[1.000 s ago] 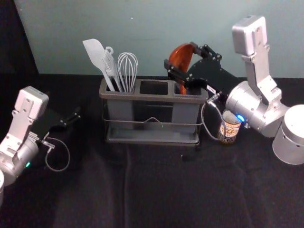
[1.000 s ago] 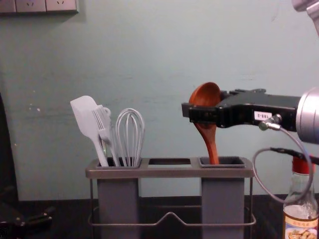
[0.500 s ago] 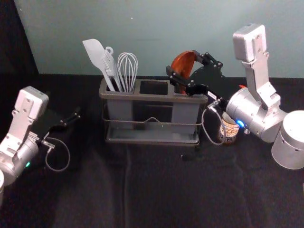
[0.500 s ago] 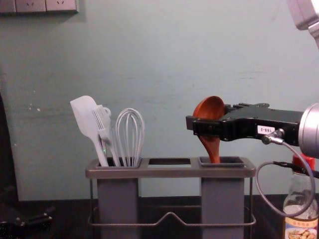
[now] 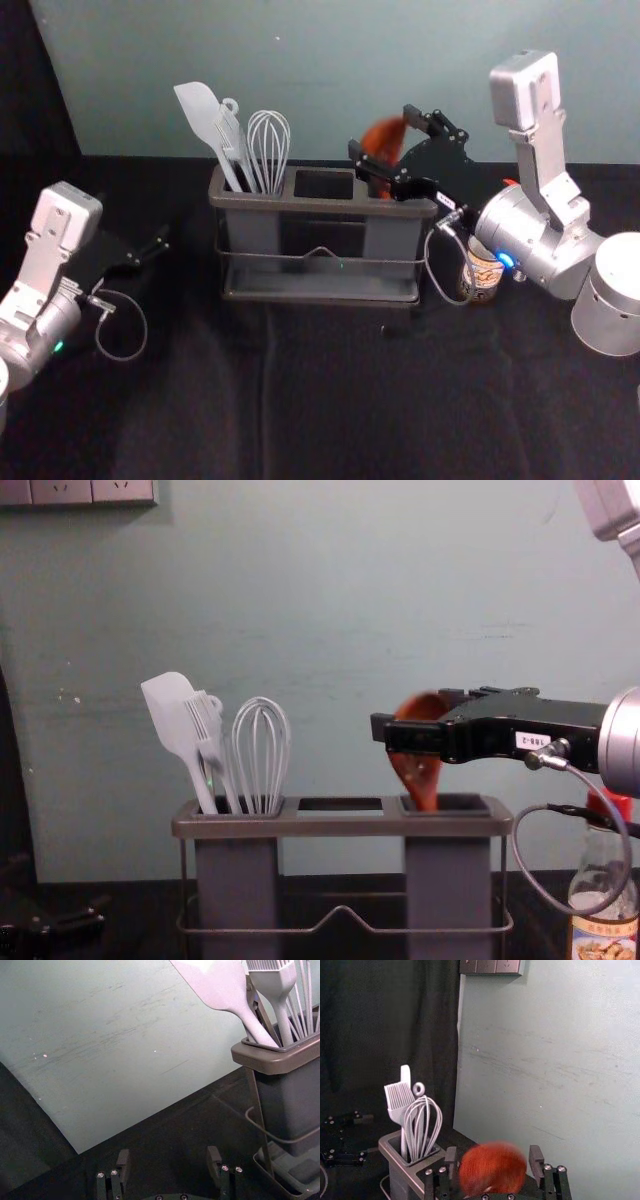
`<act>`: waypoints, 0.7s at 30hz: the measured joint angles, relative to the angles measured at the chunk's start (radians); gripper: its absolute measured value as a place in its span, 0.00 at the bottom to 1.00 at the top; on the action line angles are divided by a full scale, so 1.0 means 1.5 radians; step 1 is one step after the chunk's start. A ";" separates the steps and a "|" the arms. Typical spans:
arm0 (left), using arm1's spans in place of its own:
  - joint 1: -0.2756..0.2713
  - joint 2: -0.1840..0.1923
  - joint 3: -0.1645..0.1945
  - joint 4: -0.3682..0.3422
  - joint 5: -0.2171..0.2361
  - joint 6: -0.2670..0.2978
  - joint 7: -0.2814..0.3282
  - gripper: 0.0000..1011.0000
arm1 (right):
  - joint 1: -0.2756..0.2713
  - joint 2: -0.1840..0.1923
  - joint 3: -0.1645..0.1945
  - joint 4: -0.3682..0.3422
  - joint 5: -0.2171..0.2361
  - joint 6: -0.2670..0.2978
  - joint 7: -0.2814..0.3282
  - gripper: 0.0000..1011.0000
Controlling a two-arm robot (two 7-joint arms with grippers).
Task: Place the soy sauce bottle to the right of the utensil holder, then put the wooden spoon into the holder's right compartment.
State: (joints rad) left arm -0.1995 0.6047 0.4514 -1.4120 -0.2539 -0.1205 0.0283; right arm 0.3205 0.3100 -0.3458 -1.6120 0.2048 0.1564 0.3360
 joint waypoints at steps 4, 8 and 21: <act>0.000 0.000 0.000 0.000 0.000 0.000 0.000 0.99 | 0.000 0.000 0.000 0.000 0.000 0.000 0.000 0.98; 0.000 0.000 0.000 0.000 0.000 0.000 0.000 0.99 | 0.000 0.000 0.000 0.000 -0.001 -0.001 0.000 0.99; 0.000 0.000 0.000 0.000 0.000 0.000 0.000 0.99 | -0.008 0.005 -0.002 -0.025 -0.018 0.000 -0.013 0.99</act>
State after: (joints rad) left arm -0.1995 0.6047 0.4514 -1.4120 -0.2539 -0.1206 0.0283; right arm 0.3092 0.3178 -0.3493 -1.6494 0.1785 0.1560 0.3166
